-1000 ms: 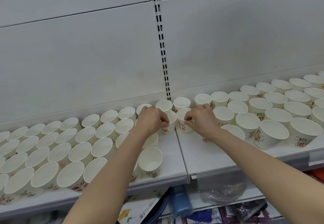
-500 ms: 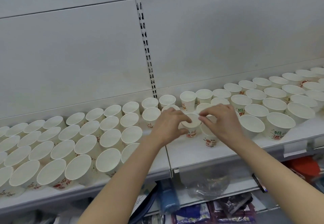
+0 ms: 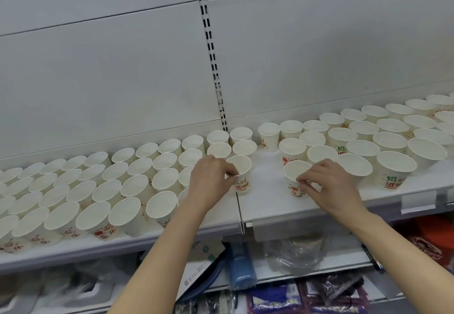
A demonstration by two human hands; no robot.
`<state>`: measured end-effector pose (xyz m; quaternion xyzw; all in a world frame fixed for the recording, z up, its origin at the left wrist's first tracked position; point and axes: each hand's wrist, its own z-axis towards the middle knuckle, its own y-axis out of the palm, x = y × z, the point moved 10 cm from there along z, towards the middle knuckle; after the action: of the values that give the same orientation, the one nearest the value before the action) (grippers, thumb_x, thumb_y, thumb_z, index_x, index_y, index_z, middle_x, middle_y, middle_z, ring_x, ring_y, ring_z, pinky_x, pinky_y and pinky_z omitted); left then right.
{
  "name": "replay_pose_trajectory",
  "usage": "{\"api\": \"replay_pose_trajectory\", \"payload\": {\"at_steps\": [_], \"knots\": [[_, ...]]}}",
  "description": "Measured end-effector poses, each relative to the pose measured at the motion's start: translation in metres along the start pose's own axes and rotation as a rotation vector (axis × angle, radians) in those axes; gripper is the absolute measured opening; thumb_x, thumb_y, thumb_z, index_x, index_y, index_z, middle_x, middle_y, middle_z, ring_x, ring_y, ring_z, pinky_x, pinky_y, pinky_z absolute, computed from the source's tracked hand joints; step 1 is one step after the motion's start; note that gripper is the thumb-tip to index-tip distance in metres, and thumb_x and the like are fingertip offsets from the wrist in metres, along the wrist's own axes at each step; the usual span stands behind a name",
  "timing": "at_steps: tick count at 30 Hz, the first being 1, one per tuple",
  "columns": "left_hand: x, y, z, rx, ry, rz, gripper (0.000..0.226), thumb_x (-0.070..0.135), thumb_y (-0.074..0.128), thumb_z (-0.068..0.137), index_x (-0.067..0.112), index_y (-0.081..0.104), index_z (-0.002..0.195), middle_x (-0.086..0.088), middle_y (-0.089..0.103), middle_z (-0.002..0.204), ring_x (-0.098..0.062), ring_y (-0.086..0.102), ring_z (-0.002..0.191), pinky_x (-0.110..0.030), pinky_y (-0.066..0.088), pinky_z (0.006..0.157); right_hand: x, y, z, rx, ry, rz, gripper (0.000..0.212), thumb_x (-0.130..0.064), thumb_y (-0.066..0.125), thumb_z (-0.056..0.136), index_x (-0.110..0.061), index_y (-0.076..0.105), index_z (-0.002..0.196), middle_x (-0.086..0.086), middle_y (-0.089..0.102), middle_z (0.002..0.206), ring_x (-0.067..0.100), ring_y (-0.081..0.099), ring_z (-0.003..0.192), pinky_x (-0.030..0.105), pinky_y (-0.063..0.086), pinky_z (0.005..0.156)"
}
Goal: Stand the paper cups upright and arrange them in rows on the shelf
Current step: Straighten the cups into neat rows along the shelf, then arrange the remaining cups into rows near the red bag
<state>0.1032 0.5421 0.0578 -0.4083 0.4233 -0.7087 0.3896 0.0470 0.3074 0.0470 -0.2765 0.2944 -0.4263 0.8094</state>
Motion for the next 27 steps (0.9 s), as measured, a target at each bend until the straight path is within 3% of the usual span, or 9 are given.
{"api": "replay_pose_trajectory", "payload": {"at_steps": [3, 10, 13, 20, 24, 27], "knots": [[-0.014, -0.005, -0.005, -0.007, -0.053, 0.056, 0.011, 0.032, 0.065, 0.084, 0.031, 0.075, 0.088, 0.008, 0.070, 0.088, -0.018, 0.055, 0.092, -0.032, 0.041, 0.076, -0.005, 0.009, 0.000, 0.033, 0.045, 0.006, 0.022, 0.000, 0.085, 0.062, -0.013, 0.072, 0.073, -0.002, 0.068, 0.074, 0.023, 0.054, 0.077, 0.032, 0.044, 0.065], [-0.020, 0.008, -0.004, -0.031, -0.060, 0.118, 0.012, 0.036, 0.066, 0.084, 0.028, 0.074, 0.088, 0.007, 0.069, 0.098, -0.021, 0.054, 0.099, -0.033, 0.039, 0.081, -0.050, 0.051, 0.023, 0.049, 0.040, 0.119, 0.005, -0.011, 0.074, 0.076, -0.015, 0.070, 0.078, -0.003, 0.066, 0.082, 0.020, 0.056, 0.088, 0.030, 0.049, 0.066], [-0.021, 0.014, -0.005, -0.043, -0.074, 0.109, 0.015, 0.036, 0.065, 0.085, 0.024, 0.075, 0.089, 0.005, 0.068, 0.099, -0.020, 0.059, 0.097, -0.035, 0.047, 0.077, -0.050, 0.073, 0.028, 0.023, 0.100, 0.129, 0.011, -0.009, 0.078, 0.073, -0.015, 0.071, 0.079, -0.002, 0.067, 0.084, 0.018, 0.055, 0.090, 0.031, 0.051, 0.062], [-0.024, 0.018, -0.009, -0.018, -0.033, 0.242, 0.018, 0.034, 0.058, 0.089, 0.022, 0.072, 0.089, 0.003, 0.067, 0.094, -0.022, 0.061, 0.083, -0.032, 0.044, 0.063, -0.061, 0.079, 0.026, 0.055, 0.103, 0.093, 0.014, -0.009, 0.078, 0.074, -0.015, 0.072, 0.085, -0.003, 0.069, 0.087, 0.014, 0.052, 0.093, 0.023, 0.046, 0.066], [-0.024, 0.010, -0.010, 0.001, -0.075, 0.095, 0.028, 0.043, 0.065, 0.084, 0.024, 0.071, 0.104, 0.005, 0.067, 0.111, -0.022, 0.061, 0.097, -0.034, 0.047, 0.075, -0.059, 0.063, 0.017, 0.114, 0.105, 0.097, 0.019, -0.020, 0.070, 0.081, -0.015, 0.072, 0.100, -0.005, 0.069, 0.096, 0.014, 0.053, 0.097, 0.018, 0.041, 0.077], [-0.004, -0.008, -0.009, 0.107, -0.046, -0.025, 0.041, 0.053, 0.068, 0.079, 0.028, 0.068, 0.111, 0.007, 0.067, 0.115, -0.020, 0.060, 0.103, -0.034, 0.047, 0.079, -0.040, 0.036, 0.002, 0.174, 0.135, 0.043, 0.022, -0.025, 0.064, 0.085, -0.014, 0.072, 0.103, -0.003, 0.070, 0.101, 0.016, 0.055, 0.099, 0.023, 0.043, 0.085]]}}
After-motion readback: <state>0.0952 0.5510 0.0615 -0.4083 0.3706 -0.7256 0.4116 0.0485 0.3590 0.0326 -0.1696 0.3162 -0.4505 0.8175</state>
